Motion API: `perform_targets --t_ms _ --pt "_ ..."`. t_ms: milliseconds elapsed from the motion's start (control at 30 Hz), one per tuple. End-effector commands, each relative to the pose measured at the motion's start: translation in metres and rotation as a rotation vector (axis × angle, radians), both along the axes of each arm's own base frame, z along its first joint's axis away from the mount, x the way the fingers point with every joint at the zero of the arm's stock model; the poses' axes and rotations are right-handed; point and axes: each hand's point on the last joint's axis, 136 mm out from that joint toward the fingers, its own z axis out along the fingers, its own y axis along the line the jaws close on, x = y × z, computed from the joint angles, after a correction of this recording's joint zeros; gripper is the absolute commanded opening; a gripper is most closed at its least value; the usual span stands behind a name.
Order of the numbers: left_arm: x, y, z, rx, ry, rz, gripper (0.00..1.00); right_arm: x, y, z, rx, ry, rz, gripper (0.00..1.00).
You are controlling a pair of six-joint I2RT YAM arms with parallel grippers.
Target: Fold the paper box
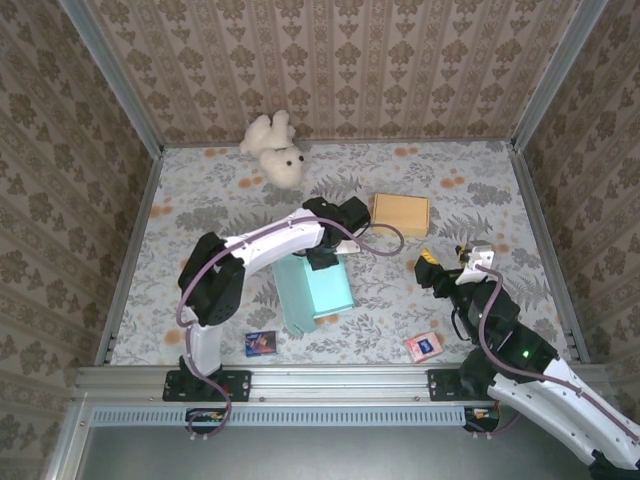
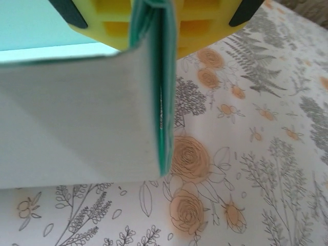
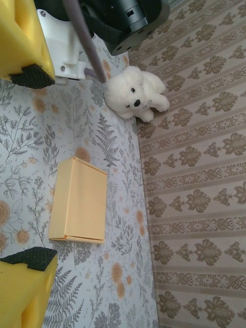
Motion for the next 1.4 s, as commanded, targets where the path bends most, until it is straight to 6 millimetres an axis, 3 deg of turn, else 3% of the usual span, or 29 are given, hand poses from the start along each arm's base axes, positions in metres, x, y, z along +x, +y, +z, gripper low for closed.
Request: perform_targets --t_ms 0,400,533,700,867,1367 --pt "0.022 -0.001 -0.007 0.116 -0.074 -0.060 0.00 0.000 -0.001 -0.009 -0.001 0.022 -0.002 0.84" --pt "0.049 -0.006 -0.067 0.253 -0.119 -0.044 0.00 0.001 0.003 -0.013 0.003 0.035 0.010 0.84" --pt "0.051 -0.005 -0.070 0.267 -0.115 -0.037 0.09 0.001 0.003 -0.014 0.001 0.040 0.013 0.84" --pt "0.058 -0.008 -0.058 0.271 -0.145 -0.037 0.29 0.001 0.003 -0.014 0.001 0.043 0.013 0.84" --pt "0.063 -0.013 -0.038 0.258 -0.187 -0.039 0.39 0.001 0.003 -0.015 -0.001 0.044 0.011 0.84" --pt "0.047 -0.028 0.017 0.131 -0.249 -0.042 0.41 0.001 0.011 -0.016 -0.007 0.045 0.058 0.84"
